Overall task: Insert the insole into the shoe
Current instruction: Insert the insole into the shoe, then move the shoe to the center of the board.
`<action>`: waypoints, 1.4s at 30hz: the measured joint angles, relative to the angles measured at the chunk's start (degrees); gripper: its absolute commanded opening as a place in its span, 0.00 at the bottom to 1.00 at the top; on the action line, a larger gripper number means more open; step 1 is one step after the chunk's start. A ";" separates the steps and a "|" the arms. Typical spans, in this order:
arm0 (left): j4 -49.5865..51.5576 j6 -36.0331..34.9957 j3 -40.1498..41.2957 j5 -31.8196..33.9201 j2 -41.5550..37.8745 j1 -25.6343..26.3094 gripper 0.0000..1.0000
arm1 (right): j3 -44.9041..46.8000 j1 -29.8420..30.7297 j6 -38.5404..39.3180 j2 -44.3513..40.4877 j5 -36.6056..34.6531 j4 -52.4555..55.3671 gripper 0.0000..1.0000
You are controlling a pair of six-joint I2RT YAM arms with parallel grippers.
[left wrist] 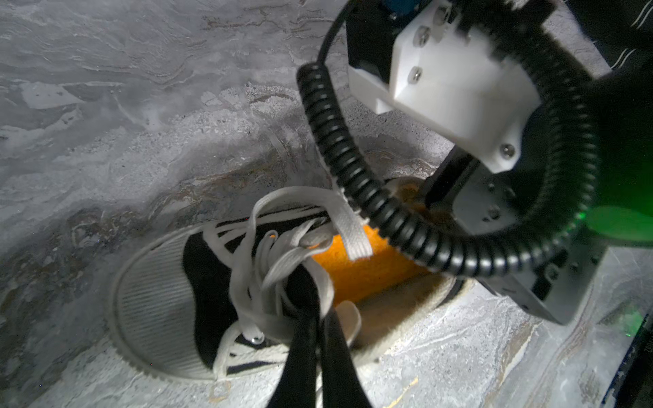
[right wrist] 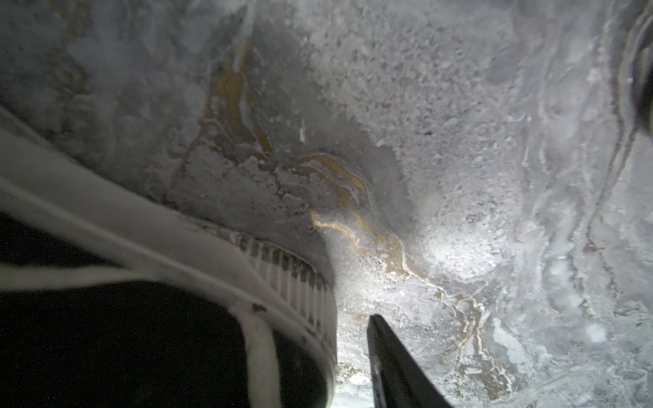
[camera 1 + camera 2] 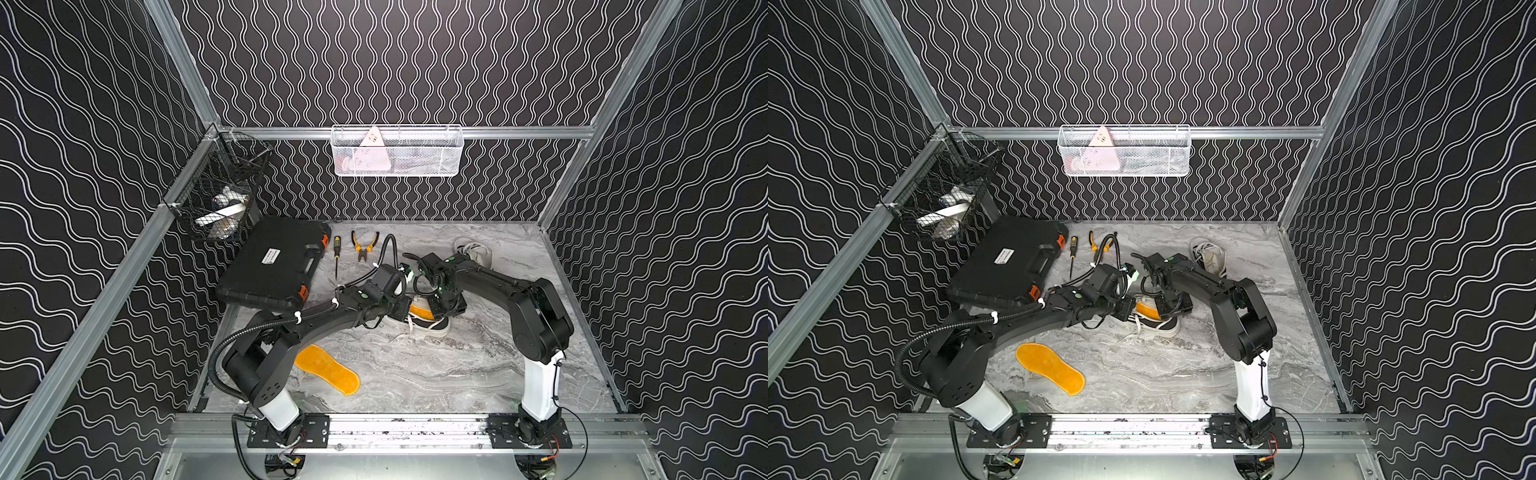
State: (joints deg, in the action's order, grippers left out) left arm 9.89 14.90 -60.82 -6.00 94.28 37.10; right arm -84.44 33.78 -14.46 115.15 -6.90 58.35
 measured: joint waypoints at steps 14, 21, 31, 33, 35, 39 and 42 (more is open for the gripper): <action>0.07 0.00 -0.13 -0.46 0.28 0.00 0.00 | 0.24 -0.52 5.86 -2.40 8.61 -9.77 0.26; 2.56 1.81 -1.68 -0.42 -0.46 -0.50 0.46 | 7.52 0.26 3.58 -8.44 15.78 -15.85 0.08; 11.76 8.92 -12.39 -5.40 -4.74 -6.84 0.67 | 14.62 2.08 -24.85 -12.87 16.04 -23.74 0.10; 13.81 9.64 -12.44 -5.31 -5.75 -7.67 0.67 | 13.66 2.60 -29.35 -11.89 14.40 -25.27 0.11; 15.45 10.80 -11.80 -4.22 -6.78 -8.39 0.67 | 11.34 2.58 -33.42 -9.70 11.47 -26.73 0.11; 18.40 13.42 -8.63 -1.36 -8.81 -10.60 0.66 | 6.88 2.64 -39.34 -4.46 5.88 -29.31 0.11; 20.17 15.17 -5.81 0.72 -10.29 -12.55 0.65 | 1.42 2.93 -42.58 1.11 3.19 -31.82 0.24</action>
State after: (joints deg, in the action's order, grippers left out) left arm 30.06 30.06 -66.63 -5.28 83.99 24.56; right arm -83.02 36.71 -57.04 116.27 -3.70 26.52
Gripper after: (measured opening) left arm 0.651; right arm 0.155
